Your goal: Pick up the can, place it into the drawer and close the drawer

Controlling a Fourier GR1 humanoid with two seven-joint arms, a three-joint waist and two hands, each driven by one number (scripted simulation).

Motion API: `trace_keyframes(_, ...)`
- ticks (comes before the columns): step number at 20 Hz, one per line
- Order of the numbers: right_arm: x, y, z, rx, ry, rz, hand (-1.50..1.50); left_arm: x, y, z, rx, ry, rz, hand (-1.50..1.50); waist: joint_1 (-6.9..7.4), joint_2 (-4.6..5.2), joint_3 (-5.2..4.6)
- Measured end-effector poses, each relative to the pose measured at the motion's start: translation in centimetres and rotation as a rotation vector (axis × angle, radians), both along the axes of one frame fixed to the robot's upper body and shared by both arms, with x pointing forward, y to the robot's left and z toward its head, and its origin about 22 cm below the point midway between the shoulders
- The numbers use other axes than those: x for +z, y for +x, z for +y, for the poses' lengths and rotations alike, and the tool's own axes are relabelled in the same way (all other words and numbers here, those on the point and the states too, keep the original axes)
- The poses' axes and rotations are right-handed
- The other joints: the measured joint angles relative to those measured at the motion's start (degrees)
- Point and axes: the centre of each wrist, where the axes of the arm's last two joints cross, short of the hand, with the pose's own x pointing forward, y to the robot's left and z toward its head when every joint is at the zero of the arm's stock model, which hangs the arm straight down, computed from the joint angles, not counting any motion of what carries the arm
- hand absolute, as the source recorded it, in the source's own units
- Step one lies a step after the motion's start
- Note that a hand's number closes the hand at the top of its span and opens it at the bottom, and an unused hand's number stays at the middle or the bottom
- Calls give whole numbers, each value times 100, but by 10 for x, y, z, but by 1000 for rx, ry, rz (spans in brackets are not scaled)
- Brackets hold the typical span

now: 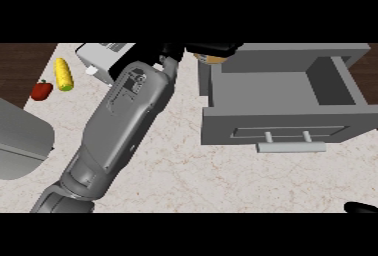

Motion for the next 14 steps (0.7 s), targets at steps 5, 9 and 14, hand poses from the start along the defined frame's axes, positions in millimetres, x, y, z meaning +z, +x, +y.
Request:
trace_keyframes(5,4,3,1,-1,-2,-2,-150,26,3,-24,-1,26,6,150,-37,12,0)
trace_keyframes(9,7,4,4,8,-1,-12,-150,43,9,-40,5,53,11,150,-111,35,3)
trace_keyframes(14,7,9,-1,15,0,-15,-150,51,12,-56,6,79,29,150,-176,49,5)
